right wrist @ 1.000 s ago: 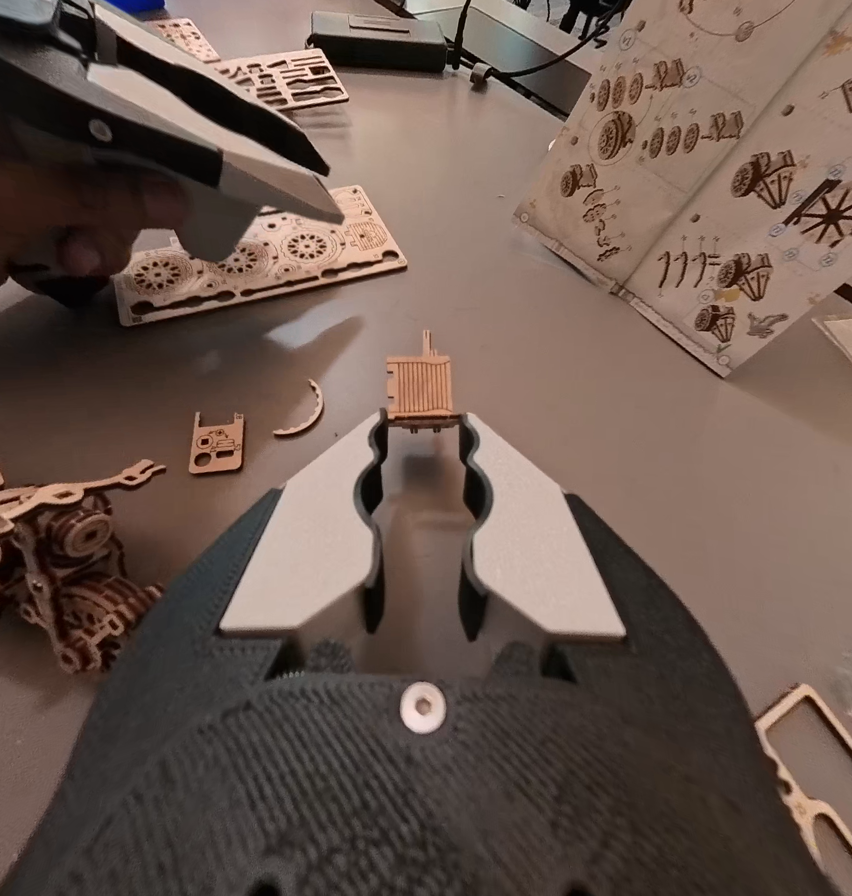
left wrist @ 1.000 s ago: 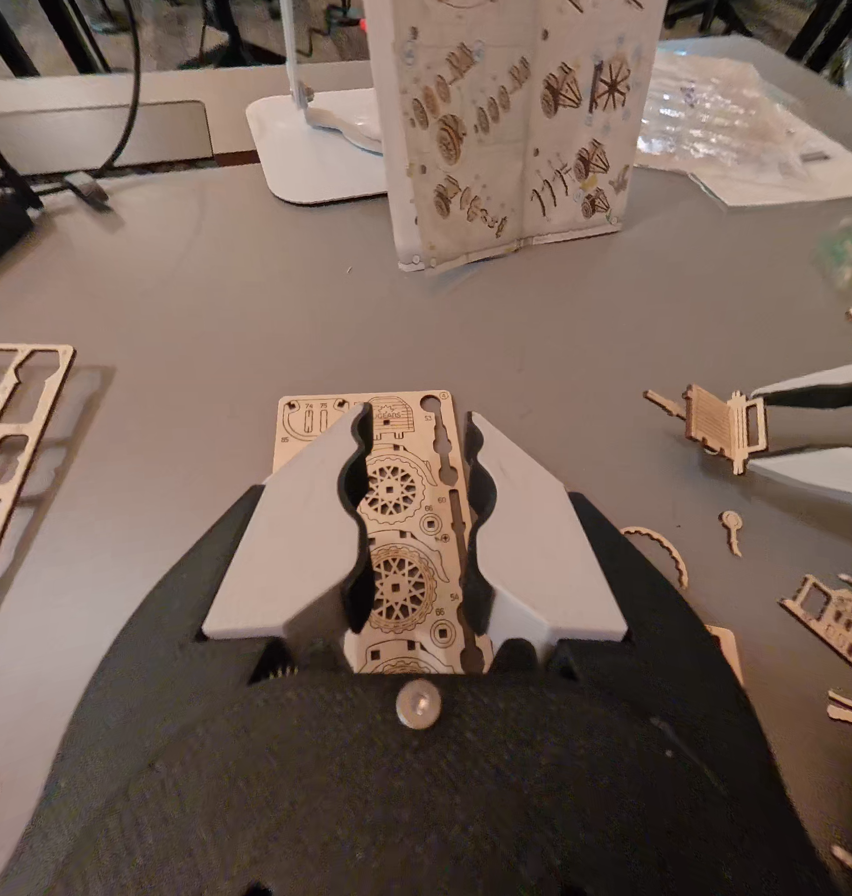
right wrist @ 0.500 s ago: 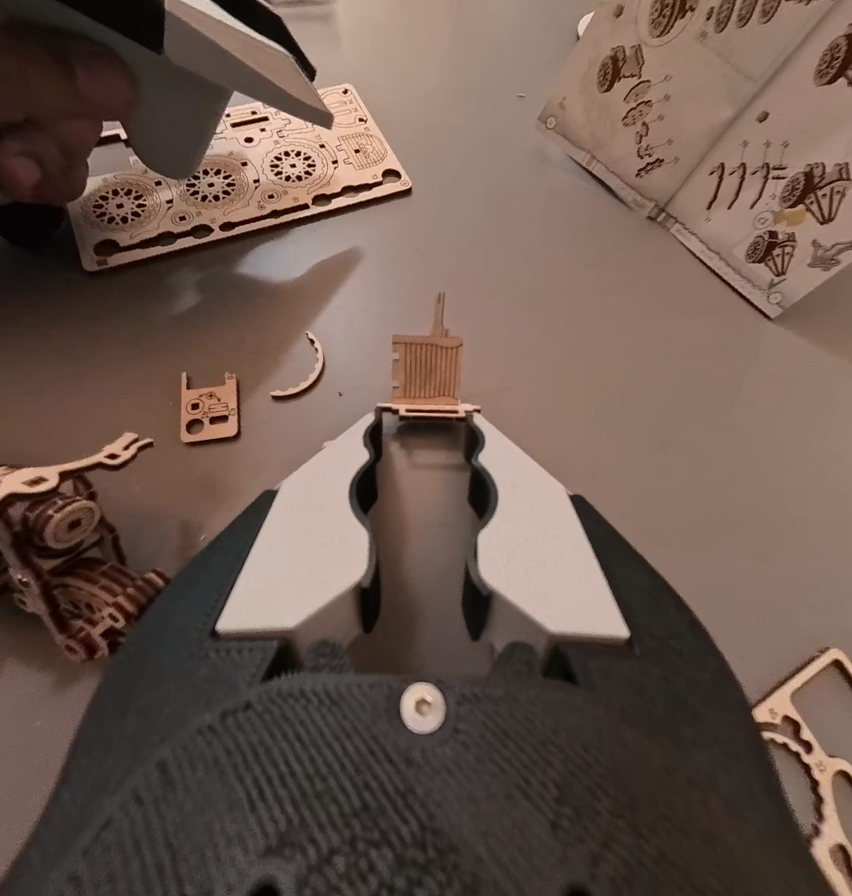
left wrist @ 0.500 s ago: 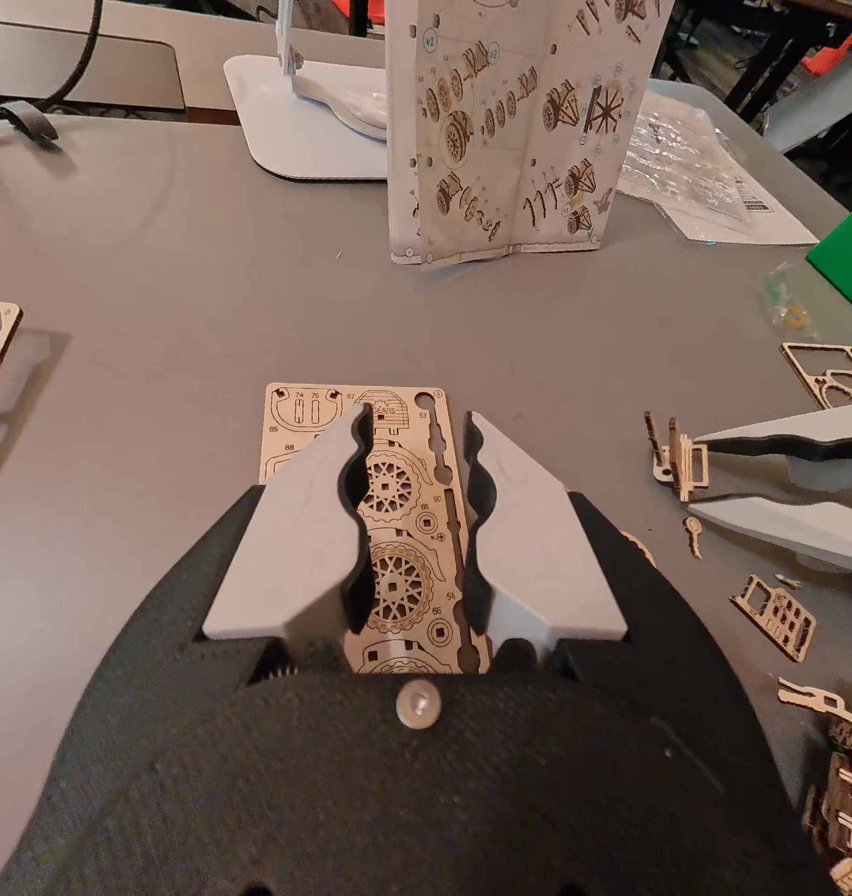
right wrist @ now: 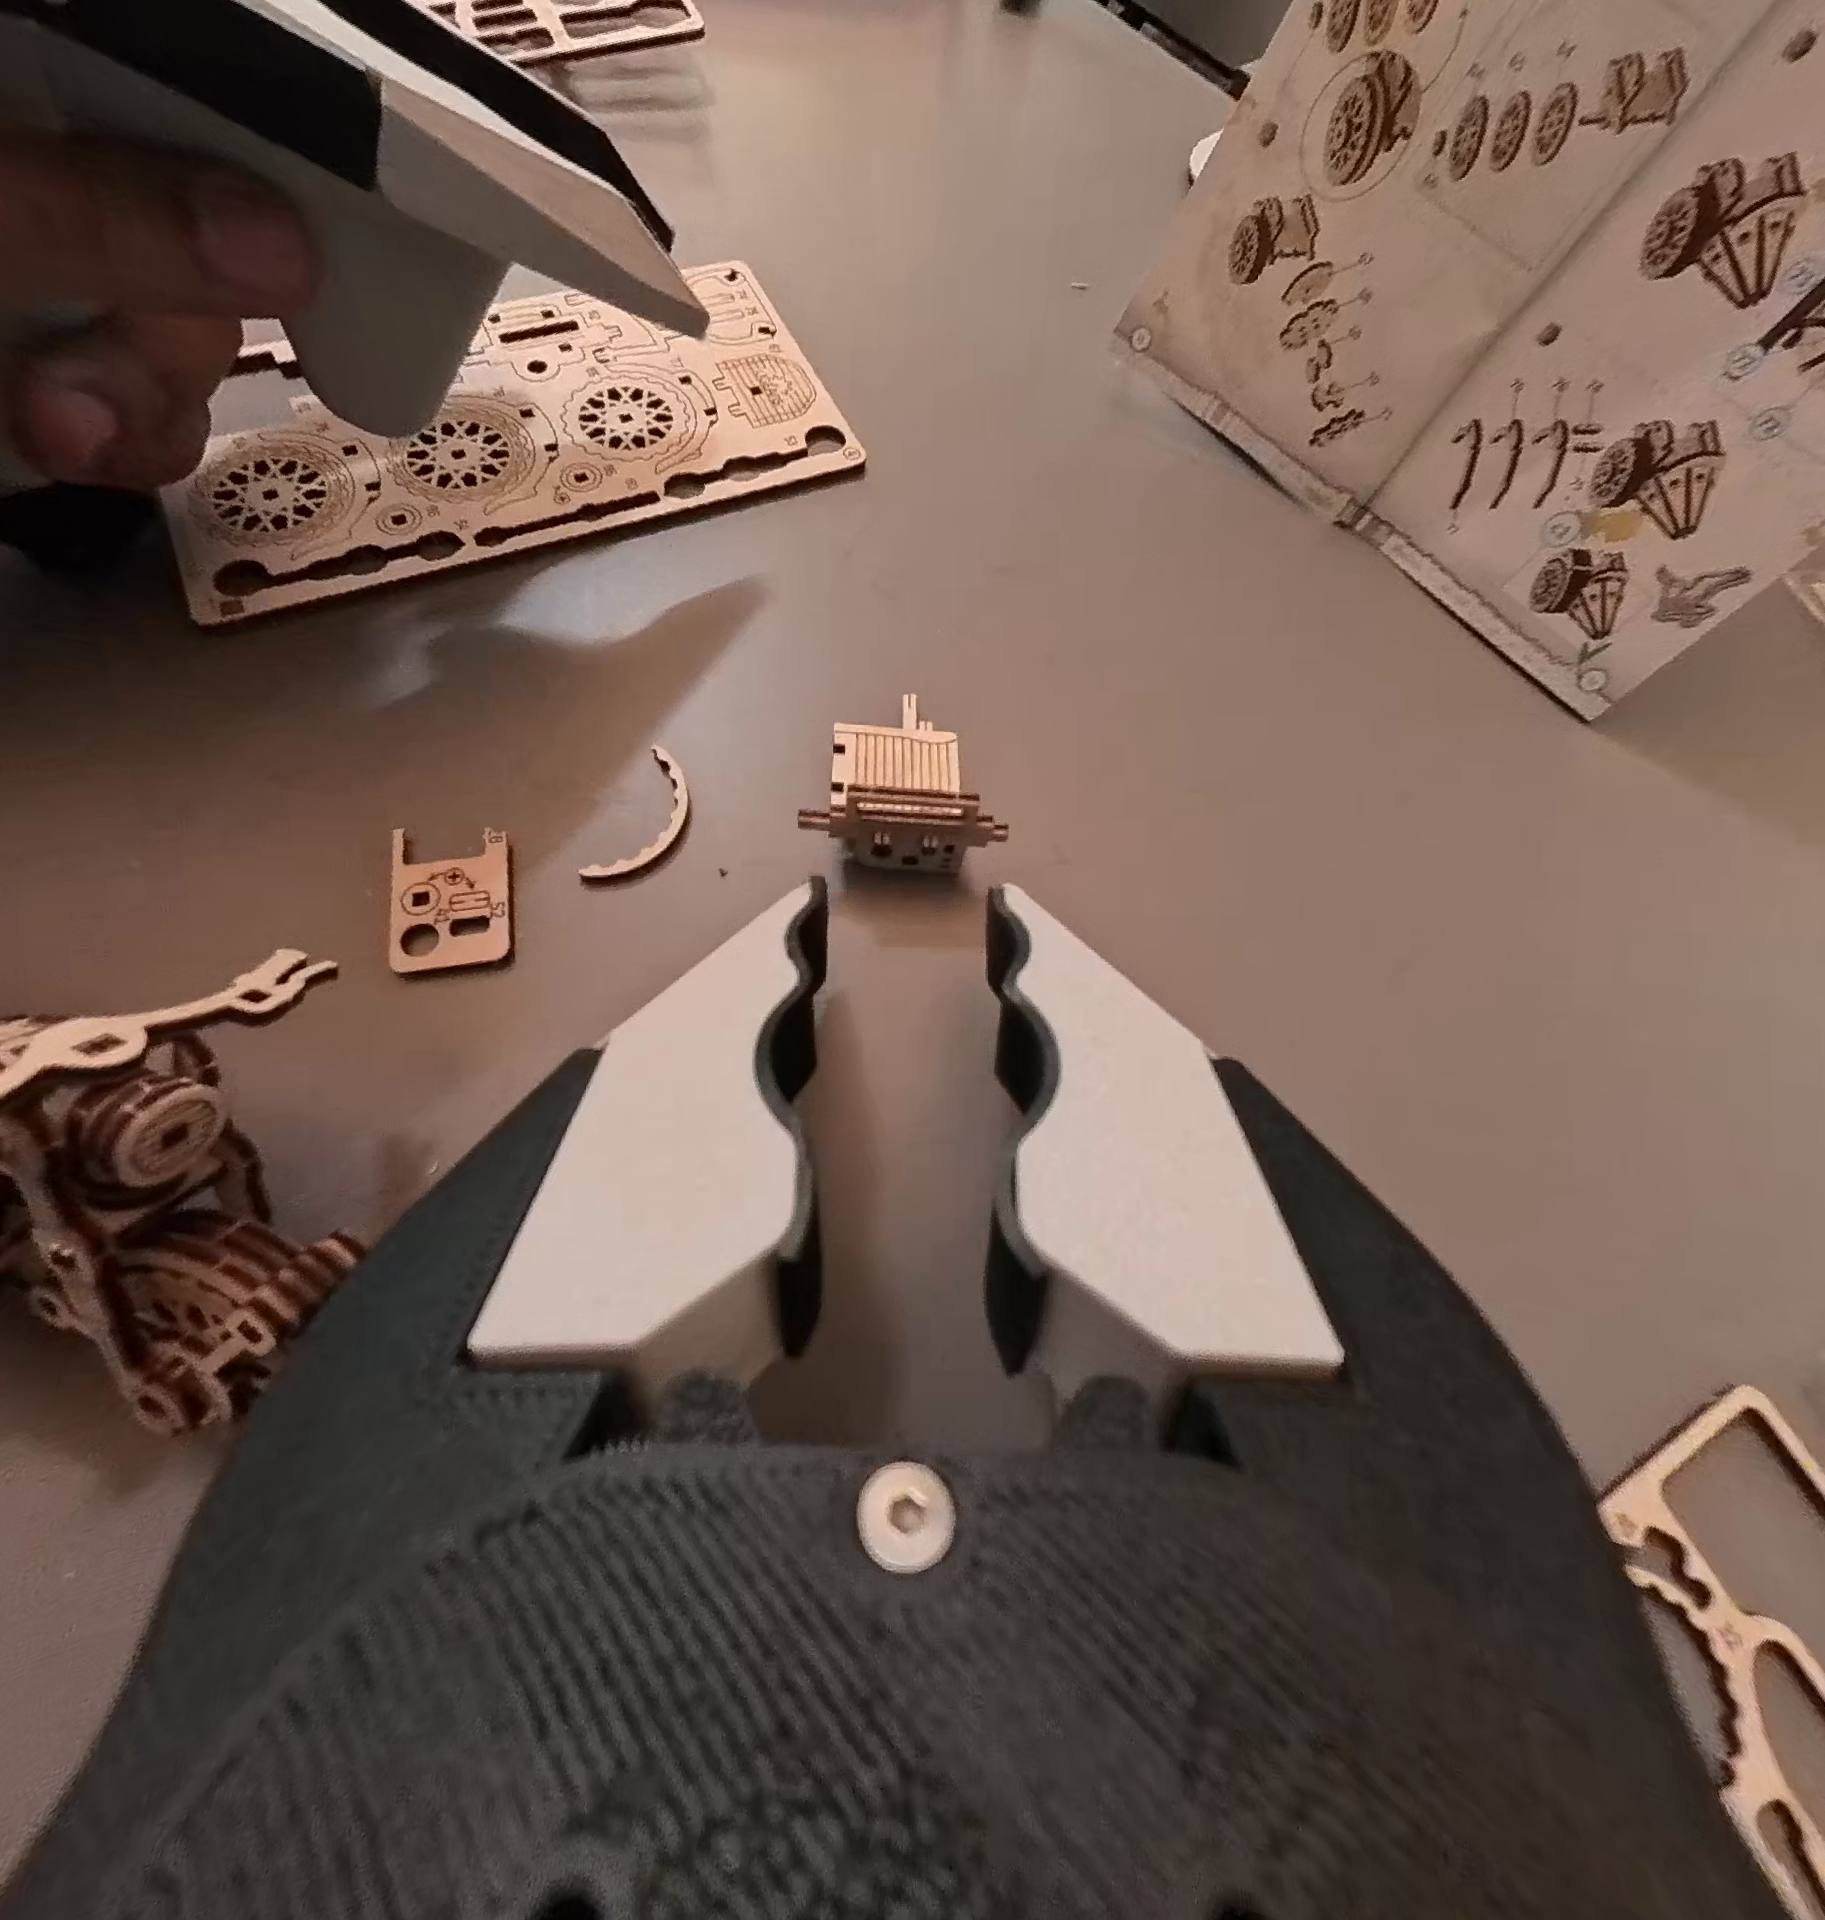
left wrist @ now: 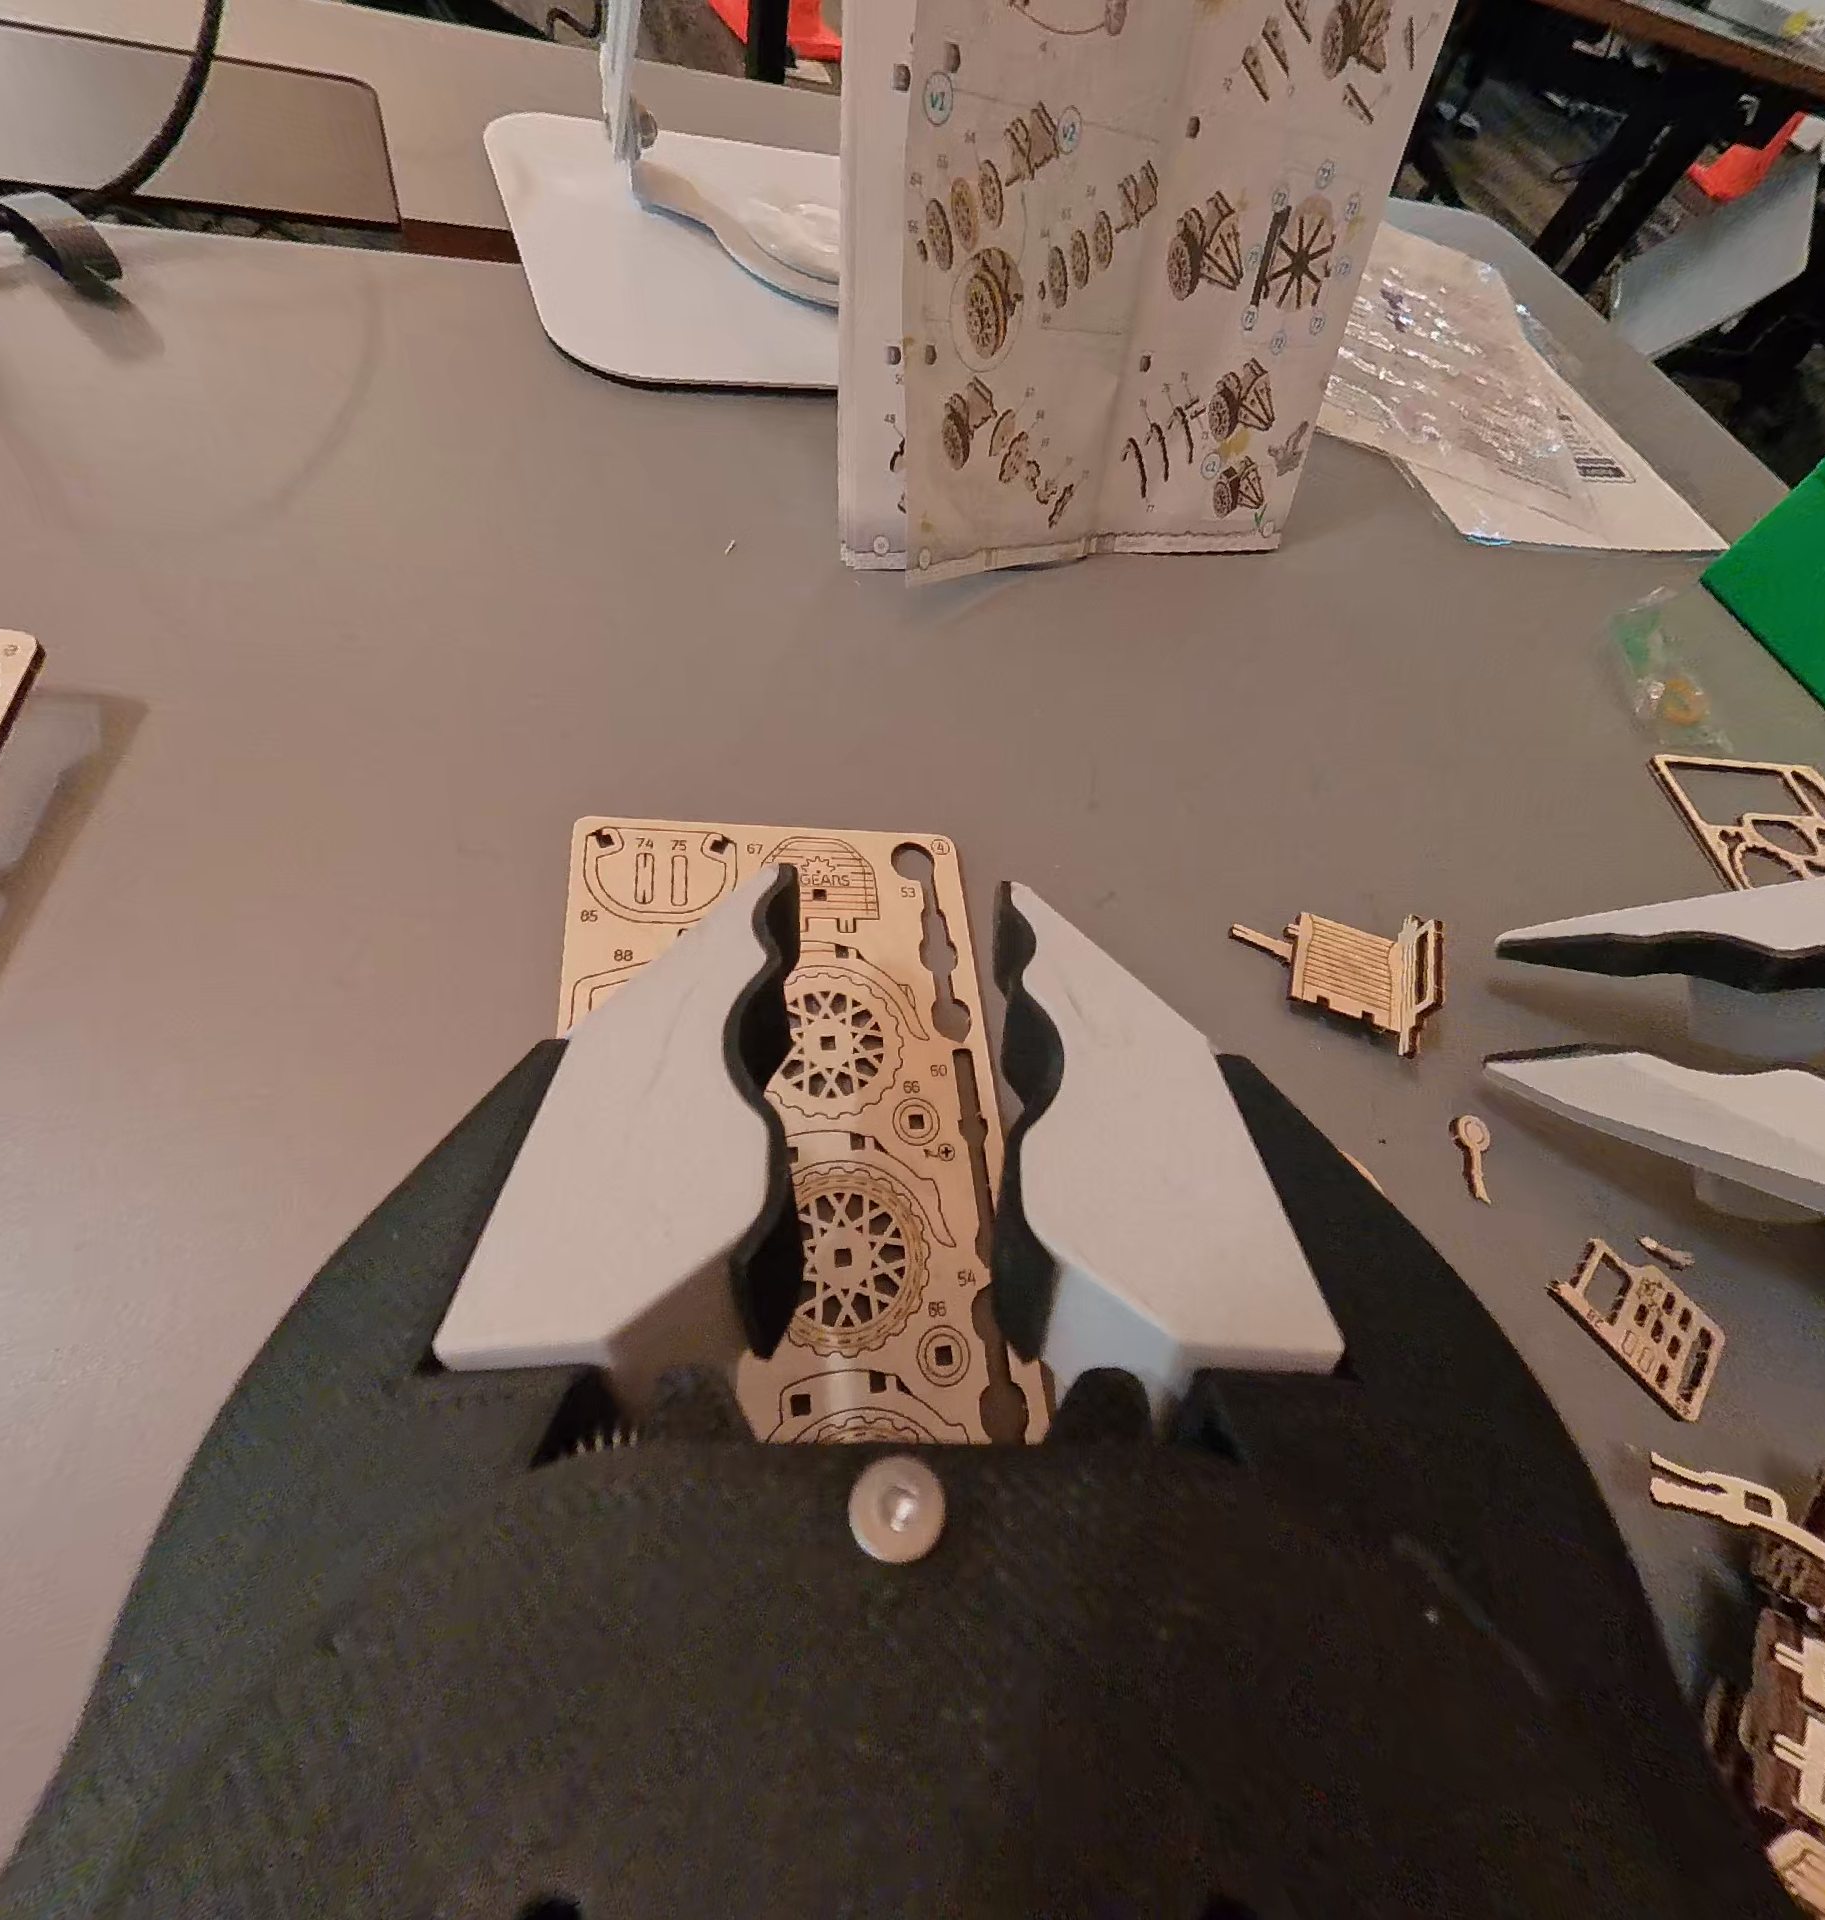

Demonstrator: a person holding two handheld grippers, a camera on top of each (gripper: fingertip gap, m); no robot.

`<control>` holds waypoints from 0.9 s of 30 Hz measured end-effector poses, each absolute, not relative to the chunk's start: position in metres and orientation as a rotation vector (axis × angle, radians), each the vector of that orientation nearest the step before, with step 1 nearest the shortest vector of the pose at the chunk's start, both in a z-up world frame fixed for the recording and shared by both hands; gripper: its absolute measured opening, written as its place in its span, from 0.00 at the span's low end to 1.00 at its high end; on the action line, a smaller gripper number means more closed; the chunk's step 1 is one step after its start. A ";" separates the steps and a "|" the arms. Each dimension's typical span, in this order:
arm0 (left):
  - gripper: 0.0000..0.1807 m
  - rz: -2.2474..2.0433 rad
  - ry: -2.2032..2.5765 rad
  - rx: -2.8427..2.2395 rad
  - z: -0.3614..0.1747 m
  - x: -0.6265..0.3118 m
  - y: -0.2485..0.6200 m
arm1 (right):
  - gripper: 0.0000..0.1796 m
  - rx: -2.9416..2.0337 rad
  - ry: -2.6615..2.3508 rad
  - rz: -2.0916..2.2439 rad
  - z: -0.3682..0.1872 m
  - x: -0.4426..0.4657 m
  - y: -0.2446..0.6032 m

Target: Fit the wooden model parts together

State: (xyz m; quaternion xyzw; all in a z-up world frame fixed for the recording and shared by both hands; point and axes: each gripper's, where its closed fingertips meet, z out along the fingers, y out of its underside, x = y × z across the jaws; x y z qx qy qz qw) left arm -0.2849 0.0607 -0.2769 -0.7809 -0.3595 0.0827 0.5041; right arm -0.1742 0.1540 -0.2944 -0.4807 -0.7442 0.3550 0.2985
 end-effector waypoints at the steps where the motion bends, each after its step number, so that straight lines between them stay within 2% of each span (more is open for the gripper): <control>1: 0.19 0.202 -0.871 -1.878 -0.276 -0.285 0.060 | 0.17 -1.277 -1.972 0.948 -0.294 -0.174 0.154; 6: 0.20 0.084 -0.939 -1.816 -0.269 -0.283 0.055 | 0.16 -1.270 -1.938 0.988 -0.287 -0.175 0.154; 12: 0.21 -0.008 -1.072 -1.595 -0.229 -0.307 0.009 | 0.15 -1.262 -1.875 1.085 -0.274 -0.177 0.153; 16: 0.35 -0.102 -1.070 -1.707 -0.234 -0.282 0.006 | 0.15 -1.273 -1.854 1.122 -0.271 -0.178 0.155; 20: 0.53 0.335 -1.033 -1.901 -0.270 -0.260 -0.016 | 0.15 -1.288 -1.840 1.127 -0.270 -0.179 0.157; 24: 0.61 0.386 -0.985 -1.967 -0.284 -0.234 -0.013 | 0.14 -1.279 -1.848 1.108 -0.272 -0.179 0.156; 27: 0.63 0.403 -0.974 -1.988 -0.287 -0.236 -0.010 | 0.14 -1.271 -1.867 1.086 -0.274 -0.179 0.154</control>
